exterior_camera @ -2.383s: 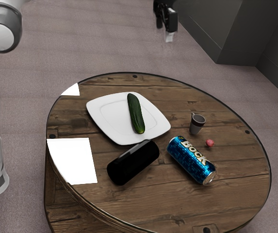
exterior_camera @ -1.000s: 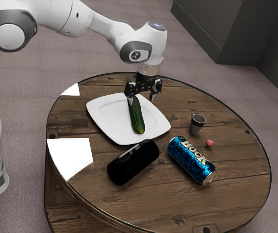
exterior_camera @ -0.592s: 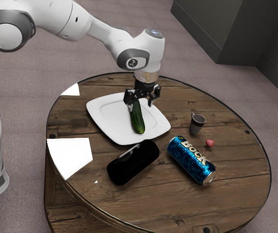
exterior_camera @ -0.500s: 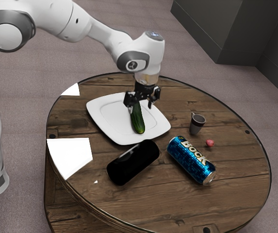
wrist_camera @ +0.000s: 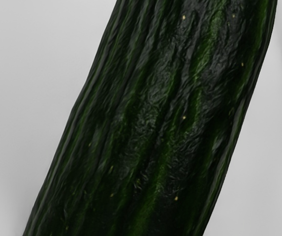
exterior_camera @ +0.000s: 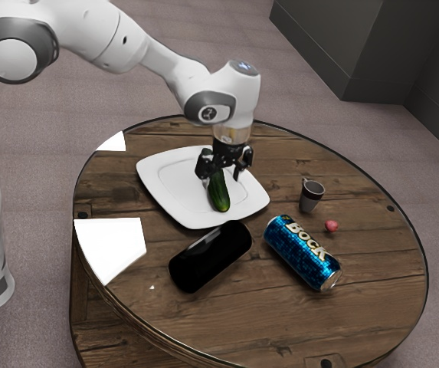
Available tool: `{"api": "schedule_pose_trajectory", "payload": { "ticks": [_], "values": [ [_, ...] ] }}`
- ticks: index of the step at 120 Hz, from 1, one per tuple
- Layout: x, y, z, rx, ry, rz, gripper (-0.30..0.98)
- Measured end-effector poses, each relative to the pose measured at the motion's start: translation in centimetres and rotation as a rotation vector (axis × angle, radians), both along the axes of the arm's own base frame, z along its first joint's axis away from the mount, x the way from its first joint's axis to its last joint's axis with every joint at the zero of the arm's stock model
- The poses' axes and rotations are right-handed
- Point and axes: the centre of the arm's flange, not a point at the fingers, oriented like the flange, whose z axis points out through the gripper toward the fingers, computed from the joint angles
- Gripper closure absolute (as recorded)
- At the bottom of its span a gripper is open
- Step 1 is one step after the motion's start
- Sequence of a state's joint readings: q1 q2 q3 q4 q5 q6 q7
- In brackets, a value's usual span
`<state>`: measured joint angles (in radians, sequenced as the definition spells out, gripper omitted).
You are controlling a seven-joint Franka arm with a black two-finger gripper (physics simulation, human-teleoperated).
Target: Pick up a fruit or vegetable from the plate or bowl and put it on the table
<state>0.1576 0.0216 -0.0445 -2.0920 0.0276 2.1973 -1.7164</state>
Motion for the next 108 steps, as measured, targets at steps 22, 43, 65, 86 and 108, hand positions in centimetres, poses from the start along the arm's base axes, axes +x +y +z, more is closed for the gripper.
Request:
{"api": "schedule_pose_trajectory", "payload": {
  "ticks": [22,43,65,86,108],
  "values": [
    [0.1,0.9,-0.6,-0.002,0.004,0.023,0.00],
    [0.0,2.1,-0.9,-0.003,0.007,0.049,0.07],
    [-0.1,2.3,-0.6,-0.001,0.000,0.038,0.25],
    [-0.3,1.9,1.3,0.004,-0.032,0.016,0.45],
    [-1.4,3.0,7.3,0.019,-0.117,0.021,0.47]
  ]
}}
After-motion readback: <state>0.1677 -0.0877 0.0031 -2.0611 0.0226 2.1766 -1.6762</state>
